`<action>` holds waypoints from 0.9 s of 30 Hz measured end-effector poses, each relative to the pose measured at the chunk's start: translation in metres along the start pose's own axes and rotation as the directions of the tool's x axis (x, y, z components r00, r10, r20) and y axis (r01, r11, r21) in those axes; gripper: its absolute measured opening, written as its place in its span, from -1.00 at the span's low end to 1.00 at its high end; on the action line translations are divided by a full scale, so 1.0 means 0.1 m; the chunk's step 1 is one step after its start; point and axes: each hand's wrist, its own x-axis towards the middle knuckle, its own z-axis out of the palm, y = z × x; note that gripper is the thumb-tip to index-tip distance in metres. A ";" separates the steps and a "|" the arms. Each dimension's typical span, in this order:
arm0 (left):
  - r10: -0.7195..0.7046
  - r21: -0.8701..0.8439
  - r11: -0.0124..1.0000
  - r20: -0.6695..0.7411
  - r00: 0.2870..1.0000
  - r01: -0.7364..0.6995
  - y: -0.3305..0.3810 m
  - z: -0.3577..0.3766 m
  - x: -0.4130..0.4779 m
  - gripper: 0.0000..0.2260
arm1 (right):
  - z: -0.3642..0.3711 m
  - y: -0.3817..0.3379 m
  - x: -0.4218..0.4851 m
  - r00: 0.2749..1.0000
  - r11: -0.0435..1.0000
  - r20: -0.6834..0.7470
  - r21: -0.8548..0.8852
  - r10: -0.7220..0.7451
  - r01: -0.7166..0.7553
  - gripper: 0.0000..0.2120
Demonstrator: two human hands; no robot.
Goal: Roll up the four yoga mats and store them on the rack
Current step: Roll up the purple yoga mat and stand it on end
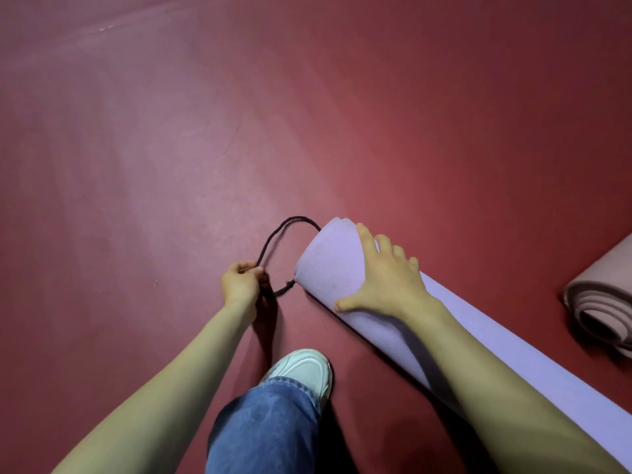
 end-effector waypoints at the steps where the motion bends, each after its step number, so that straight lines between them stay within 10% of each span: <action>1: 0.026 0.044 0.999 0.029 0.999 -0.028 0.00 0.04 -0.03 -0.77 | -0.02 0.01 -0.03 1.000 1.000 -0.024 0.008 -0.005 0.005 0.26; 9: 0.138 0.246 0.960 0.004 0.990 -0.135 -0.06 0.14 -0.06 -0.84 | -0.28 0.09 -0.26 0.987 1.000 -0.159 0.018 -0.019 0.022 0.24; 16: -0.021 0.181 0.982 0.379 0.925 -0.052 -0.14 0.29 -0.21 -0.79 | -0.13 0.06 -0.18 0.994 0.999 -0.101 -0.001 -0.033 0.033 0.25; 24: -0.240 -0.120 0.940 0.430 0.870 0.319 0.15 0.29 -0.43 -0.77 | -0.02 0.19 0.02 0.999 0.999 -0.033 0.038 -0.003 0.004 0.27; 27: 0.103 -0.068 0.994 0.361 0.927 -0.084 0.32 0.36 -0.62 -0.76 | -0.02 0.18 0.01 0.999 0.999 -0.049 0.032 0.001 0.001 0.26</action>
